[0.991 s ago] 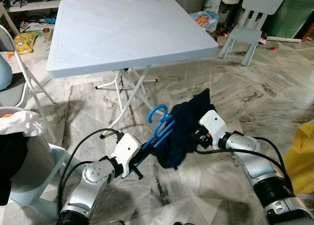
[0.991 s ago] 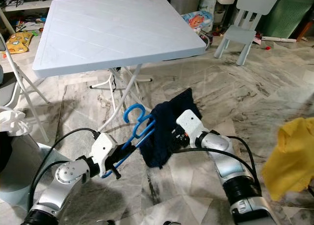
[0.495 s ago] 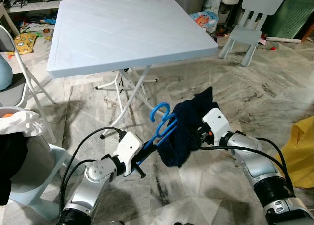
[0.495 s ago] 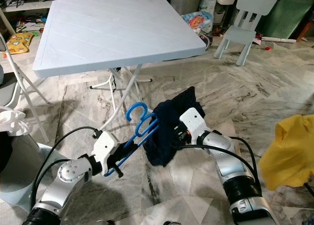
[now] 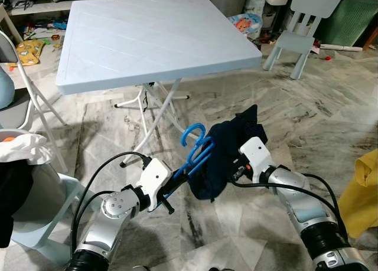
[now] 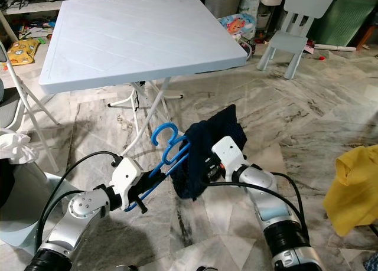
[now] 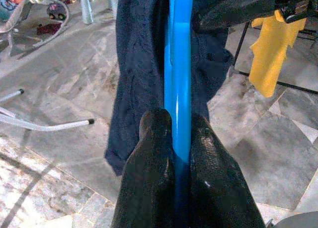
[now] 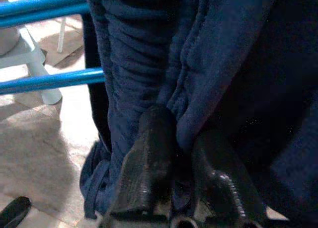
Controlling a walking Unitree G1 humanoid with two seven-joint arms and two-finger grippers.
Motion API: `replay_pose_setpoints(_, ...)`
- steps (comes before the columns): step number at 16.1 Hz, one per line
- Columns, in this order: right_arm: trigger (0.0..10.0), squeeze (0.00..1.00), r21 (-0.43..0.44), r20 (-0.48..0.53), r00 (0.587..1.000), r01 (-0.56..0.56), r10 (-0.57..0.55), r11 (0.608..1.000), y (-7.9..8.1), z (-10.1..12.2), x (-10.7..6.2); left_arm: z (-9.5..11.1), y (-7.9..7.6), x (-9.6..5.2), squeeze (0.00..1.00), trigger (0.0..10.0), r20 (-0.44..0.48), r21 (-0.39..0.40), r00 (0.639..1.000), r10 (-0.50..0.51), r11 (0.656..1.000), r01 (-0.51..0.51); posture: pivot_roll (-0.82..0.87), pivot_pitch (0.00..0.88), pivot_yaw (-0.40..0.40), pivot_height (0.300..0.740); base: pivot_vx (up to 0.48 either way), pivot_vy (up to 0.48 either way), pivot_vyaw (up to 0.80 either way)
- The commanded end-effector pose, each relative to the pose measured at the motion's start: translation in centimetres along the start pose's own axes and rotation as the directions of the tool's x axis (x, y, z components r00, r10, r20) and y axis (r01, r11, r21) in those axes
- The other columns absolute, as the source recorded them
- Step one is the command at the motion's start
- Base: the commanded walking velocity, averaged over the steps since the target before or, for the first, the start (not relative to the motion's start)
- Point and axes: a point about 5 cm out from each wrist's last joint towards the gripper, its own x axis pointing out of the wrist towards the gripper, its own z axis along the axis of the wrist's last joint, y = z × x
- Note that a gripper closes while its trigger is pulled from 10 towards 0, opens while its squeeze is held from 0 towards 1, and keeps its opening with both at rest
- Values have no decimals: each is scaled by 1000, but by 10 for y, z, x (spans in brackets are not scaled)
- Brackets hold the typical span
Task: Hang hanger
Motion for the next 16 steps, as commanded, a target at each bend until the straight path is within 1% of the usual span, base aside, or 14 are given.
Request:
replay_pose_setpoints(1, 0, 0, 5, 16, 1000, 1, -1, 1000, 2, 3, 0, 12, 2, 3, 0, 0, 46, 35, 999, -7, 999, 5, -1, 114, -32, 740, 0, 0, 0)
replay_pose_setpoints(3, 0, 0, 21, 17, 1000, 15, -16, 1000, 2, 4, 0, 12, 1, 3, 0, 0, 46, 34, 999, -5, 999, 3, 2, 119, -31, 740, 0, 0, 0)
replay_pose_setpoints(4, 0, 0, 63, 12, 1000, 27, -28, 998, 1, 4, 1, 12, 1, 3, 0, 0, 46, 36, 999, -2, 999, 1, 2, 125, -29, 740, 0, 0, 0)
replay_pose_setpoints(5, 0, 0, 131, -16, 998, 66, -64, 989, -2, 3, 1, 12, 1, 2, 0, 0, 48, 39, 999, 10, 999, -12, 4, 132, -27, 740, 0, 0, 0)
replay_pose_setpoints(8, 0, 0, 157, -14, 995, 95, -94, 983, -5, 3, 0, 10, 2, 1, 0, 0, 39, 46, 999, 20, 999, -22, 6, 132, -23, 740, 0, 0, 0)
replay_pose_setpoints(10, 0, 0, 174, -4, 991, 131, -133, 976, -11, 7, -2, 5, 3, 0, 0, 0, -7, 96, 1000, 24, 995, -23, 4, 136, -32, 740, 0, 0, 0)
replay_pose_setpoints(12, 0, 0, 187, 10, 987, 153, -158, 970, -17, 12, -4, 3, 1, -1, 0, 0, -22, 104, 999, 38, 994, -36, 4, 137, -35, 740, 0, 0, 0)
replay_pose_setpoints(13, 0, 0, 214, 23, 979, 193, -203, 958, -23, 18, -4, 1, -1, -2, 0, 0, -30, 103, 999, 41, 994, -38, 6, 137, -39, 740, 0, 0, 0)
replay_pose_setpoints(14, 0, 0, 262, 46, 962, 250, -271, 932, -33, 25, -3, 0, -6, -2, 0, 0, -37, 108, 999, 28, 994, -24, 10, 137, -41, 740, 0, 0, 0)
replay_pose_setpoints(15, 0, 0, 320, 58, 944, 291, -325, 902, -41, 32, -2, -3, -10, -2, 0, 0, -50, 116, 999, 12, 993, -6, 12, 136, -42, 740, 0, 0, 0)
replay_pose_setpoints(16, 0, 0, 358, 64, 927, 326, -371, 875, -47, 40, -1, -6, -14, -2, 0, 0, -65, 128, 998, 4, 992, 4, 13, 132, -46, 740, 0, 0, 0)
